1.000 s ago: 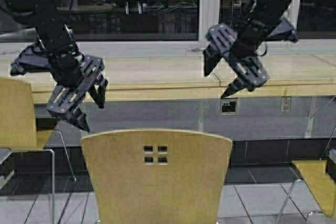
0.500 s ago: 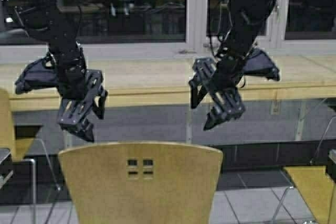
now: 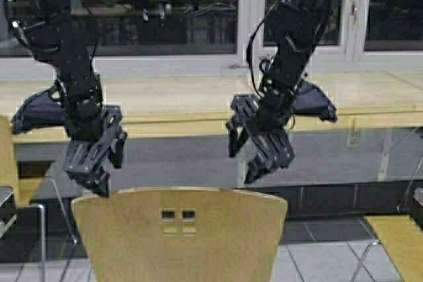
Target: Push the chairs under the table
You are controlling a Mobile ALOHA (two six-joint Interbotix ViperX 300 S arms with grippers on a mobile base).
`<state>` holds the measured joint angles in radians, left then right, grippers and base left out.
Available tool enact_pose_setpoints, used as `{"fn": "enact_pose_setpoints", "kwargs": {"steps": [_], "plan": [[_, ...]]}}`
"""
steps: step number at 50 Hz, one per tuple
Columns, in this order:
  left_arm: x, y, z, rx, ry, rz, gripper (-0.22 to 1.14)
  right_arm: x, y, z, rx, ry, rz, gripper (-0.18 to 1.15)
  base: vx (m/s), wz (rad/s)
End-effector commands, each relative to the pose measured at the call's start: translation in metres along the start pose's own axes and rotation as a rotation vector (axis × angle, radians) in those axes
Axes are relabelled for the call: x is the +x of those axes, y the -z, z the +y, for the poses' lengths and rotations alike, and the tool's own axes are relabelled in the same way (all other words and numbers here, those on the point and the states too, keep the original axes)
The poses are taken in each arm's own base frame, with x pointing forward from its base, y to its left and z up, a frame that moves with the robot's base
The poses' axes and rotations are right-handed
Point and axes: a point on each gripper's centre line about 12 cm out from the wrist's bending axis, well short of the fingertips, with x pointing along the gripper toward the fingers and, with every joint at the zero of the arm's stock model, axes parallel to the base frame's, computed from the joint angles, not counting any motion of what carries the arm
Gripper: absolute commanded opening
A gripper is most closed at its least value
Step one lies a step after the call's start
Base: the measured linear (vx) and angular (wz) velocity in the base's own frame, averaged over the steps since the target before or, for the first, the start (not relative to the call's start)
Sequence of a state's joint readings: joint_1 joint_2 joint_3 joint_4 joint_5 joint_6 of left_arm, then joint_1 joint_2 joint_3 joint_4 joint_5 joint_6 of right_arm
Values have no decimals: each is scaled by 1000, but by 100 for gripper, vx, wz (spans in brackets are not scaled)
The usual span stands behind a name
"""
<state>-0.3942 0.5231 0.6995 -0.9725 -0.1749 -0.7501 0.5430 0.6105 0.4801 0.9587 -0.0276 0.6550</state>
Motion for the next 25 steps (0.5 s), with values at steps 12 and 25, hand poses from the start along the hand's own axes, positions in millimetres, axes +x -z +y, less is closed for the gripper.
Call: {"fn": "enact_pose_setpoints", "kwargs": {"steps": [12, 25], "plan": [[19, 3, -13, -9, 13, 1, 98, 20, -1, 9, 30, -3, 9, 95, 3, 2], [46, 4, -9, -11, -17, -5, 98, 44, -7, 10, 46, 16, 20, 95, 2, 1]]}}
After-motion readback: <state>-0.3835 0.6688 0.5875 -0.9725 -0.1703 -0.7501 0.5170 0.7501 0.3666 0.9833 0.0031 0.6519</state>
